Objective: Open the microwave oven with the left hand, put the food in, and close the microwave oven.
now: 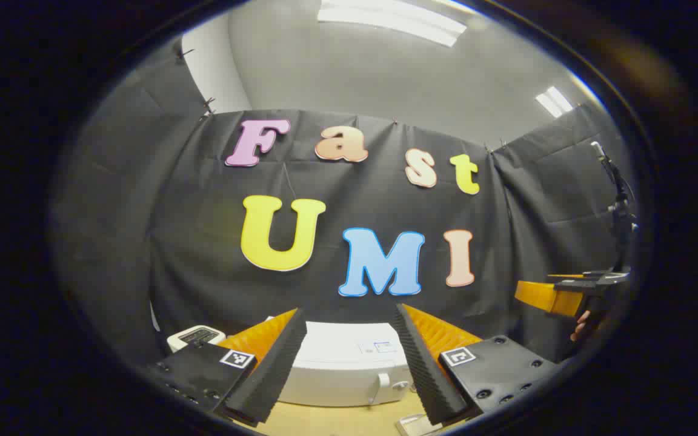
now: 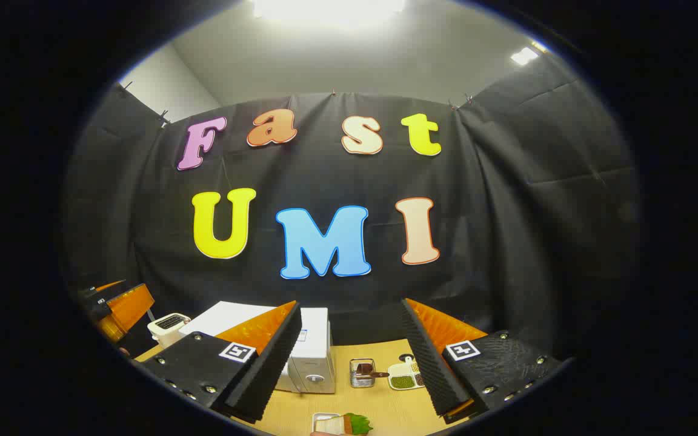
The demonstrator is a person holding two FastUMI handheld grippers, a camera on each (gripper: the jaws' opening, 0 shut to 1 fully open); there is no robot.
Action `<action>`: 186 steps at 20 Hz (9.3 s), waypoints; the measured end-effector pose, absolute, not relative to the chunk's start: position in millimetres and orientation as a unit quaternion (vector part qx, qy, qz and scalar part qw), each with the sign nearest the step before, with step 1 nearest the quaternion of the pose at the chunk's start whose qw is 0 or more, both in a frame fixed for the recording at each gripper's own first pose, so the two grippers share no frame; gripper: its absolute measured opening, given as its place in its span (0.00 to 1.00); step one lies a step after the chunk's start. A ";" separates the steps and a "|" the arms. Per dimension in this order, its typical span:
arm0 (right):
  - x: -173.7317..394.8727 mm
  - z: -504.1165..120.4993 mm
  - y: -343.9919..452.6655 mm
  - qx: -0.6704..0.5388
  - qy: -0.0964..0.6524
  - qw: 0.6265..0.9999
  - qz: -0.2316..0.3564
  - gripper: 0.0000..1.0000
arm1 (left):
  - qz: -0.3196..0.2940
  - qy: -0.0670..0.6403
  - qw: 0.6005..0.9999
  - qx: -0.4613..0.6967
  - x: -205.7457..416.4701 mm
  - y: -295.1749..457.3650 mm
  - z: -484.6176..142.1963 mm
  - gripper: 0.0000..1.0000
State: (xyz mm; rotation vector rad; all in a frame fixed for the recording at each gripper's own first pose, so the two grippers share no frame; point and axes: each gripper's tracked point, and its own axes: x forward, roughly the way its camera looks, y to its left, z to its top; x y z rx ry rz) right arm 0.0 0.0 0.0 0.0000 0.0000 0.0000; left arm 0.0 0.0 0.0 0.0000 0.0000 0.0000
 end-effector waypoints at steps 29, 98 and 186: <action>44.4 -71.1 -75.6 -0.015 0.080 0.996 0.033 0.98 | 0.007 0.184 0.982 -0.025 116.5 -71.9 -280.4 0.97; -43.6 -347.6 -15.7 0.066 0.365 0.928 0.014 0.99 | -0.060 0.326 0.941 0.062 -206.4 292.2 -288.3 0.36; 45.6 -189.3 138.2 0.097 0.169 0.979 0.066 0.98 | 0.032 0.038 0.998 0.031 -103.4 168.9 16.3 0.98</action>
